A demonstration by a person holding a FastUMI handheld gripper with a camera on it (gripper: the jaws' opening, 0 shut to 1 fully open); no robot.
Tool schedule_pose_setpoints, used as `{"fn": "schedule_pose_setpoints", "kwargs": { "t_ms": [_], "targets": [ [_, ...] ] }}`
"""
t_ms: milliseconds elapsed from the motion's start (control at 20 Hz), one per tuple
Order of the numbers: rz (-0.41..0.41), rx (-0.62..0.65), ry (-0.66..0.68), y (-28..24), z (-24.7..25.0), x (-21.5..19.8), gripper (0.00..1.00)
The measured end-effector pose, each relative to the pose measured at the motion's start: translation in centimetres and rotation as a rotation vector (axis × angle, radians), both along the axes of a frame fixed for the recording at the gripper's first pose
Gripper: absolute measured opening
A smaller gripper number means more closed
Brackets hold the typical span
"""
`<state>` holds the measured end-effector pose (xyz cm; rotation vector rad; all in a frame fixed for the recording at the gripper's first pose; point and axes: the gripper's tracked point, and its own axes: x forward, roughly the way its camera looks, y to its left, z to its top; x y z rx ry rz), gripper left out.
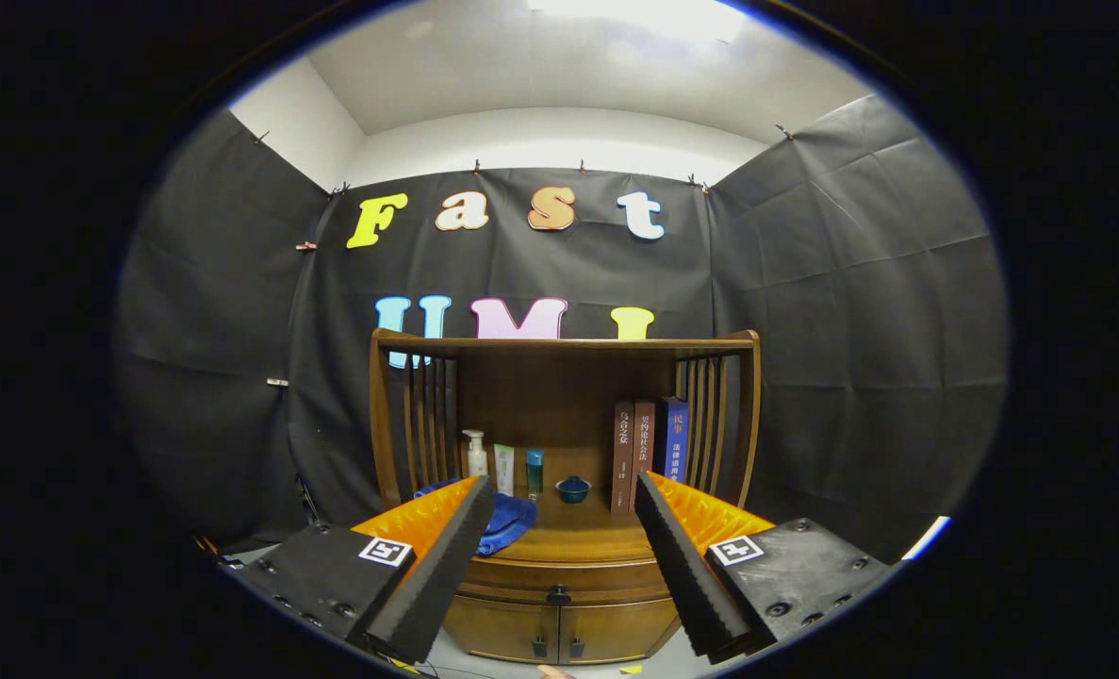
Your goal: Pull open the drawer, take out the items inside it, and place them on the countertop above the cabinet.
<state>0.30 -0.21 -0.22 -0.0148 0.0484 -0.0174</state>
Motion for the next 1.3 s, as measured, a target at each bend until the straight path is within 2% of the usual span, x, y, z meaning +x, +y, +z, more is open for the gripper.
{"fn": "schedule_pose_setpoints", "kwargs": {
  "t_ms": [550, 1300],
  "targets": [
    [0.02, -0.02, 0.04, 0.1, -0.7, 0.7, 0.99],
    [0.022, 0.003, 0.3, 0.0, -17.2, 7.6, 0.99]
  ]
}}
